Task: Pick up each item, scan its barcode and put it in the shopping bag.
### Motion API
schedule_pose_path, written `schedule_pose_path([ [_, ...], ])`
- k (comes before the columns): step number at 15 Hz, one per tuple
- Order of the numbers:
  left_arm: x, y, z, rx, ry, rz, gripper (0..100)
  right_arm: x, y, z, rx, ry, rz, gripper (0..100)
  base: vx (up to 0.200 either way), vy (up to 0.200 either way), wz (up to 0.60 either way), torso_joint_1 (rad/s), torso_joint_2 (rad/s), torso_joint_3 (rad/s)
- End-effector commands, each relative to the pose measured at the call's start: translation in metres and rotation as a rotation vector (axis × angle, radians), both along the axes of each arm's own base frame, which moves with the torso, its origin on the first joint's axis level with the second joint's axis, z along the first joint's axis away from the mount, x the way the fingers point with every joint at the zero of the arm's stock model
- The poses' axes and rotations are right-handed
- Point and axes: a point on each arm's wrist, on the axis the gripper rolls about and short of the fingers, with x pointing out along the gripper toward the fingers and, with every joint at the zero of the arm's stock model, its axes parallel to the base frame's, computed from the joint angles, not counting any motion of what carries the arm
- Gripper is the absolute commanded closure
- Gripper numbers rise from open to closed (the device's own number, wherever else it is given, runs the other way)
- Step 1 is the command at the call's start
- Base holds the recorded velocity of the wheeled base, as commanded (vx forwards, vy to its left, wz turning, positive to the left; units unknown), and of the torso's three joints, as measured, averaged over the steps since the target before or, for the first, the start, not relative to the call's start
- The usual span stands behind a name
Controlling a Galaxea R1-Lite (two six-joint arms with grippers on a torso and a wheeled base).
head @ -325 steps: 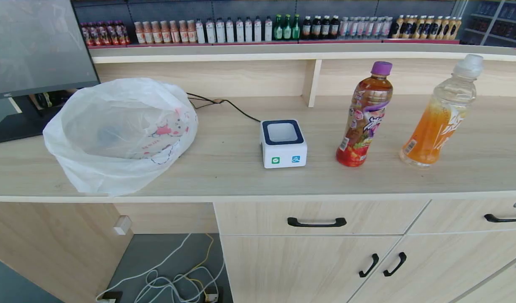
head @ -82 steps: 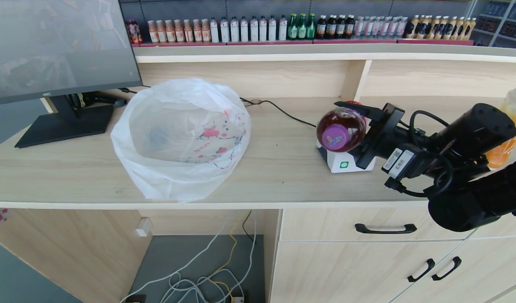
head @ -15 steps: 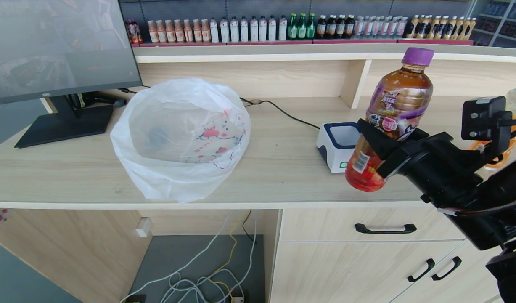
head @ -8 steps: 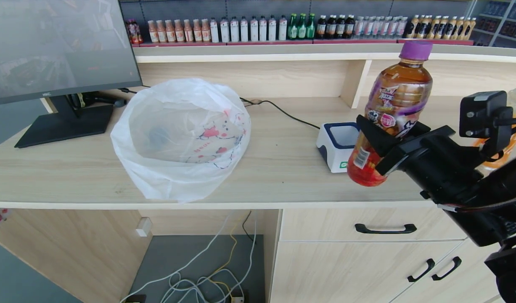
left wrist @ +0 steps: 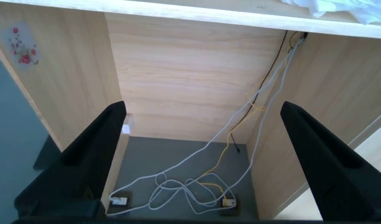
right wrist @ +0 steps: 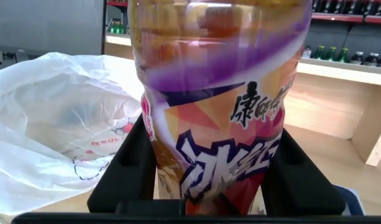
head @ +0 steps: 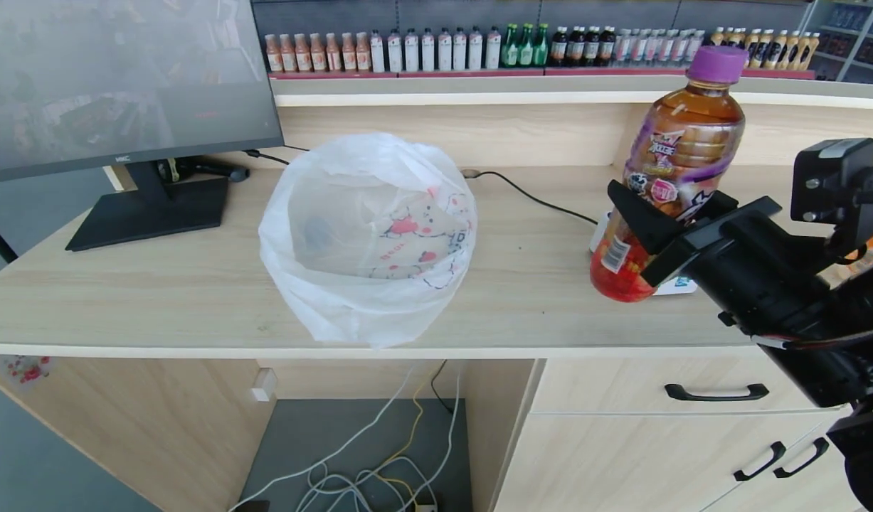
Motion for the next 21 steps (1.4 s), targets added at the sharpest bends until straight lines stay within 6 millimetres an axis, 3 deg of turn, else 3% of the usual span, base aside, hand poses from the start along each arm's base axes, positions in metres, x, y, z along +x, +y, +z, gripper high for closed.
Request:
schedule_pose_path([
  [1, 0.0, 0.0, 0.0, -0.001, 0.001, 0.0, 0, 0.0, 0.0, 0.0, 0.001, 0.0, 0.001, 100, 0.0, 0.2, 0.0, 0.002, 0.01, -0.002],
  [10, 0.0, 0.0, 0.0, -0.001, 0.001, 0.0, 0, -0.001, 0.0, 0.003, -0.008, -0.018, 0.013, 100, 0.0, 0.2, 0.0, 0.002, 0.0, 0.0],
  [17, 0.0, 0.0, 0.0, 0.002, 0.001, 0.0, 0, -0.003, 0.004, 0.006, -0.022, -0.04, 0.066, 100, 0.0, 0.0, 0.0, 0.0, 0.0, 0.0],
  [21, 0.0, 0.0, 0.0, 0.002, 0.001, 0.0, 0, 0.01, 0.014, 0.012, 0.061, -0.026, 0.117, 100, 0.0, 0.0, 0.0, 0.0, 0.0, 0.0],
])
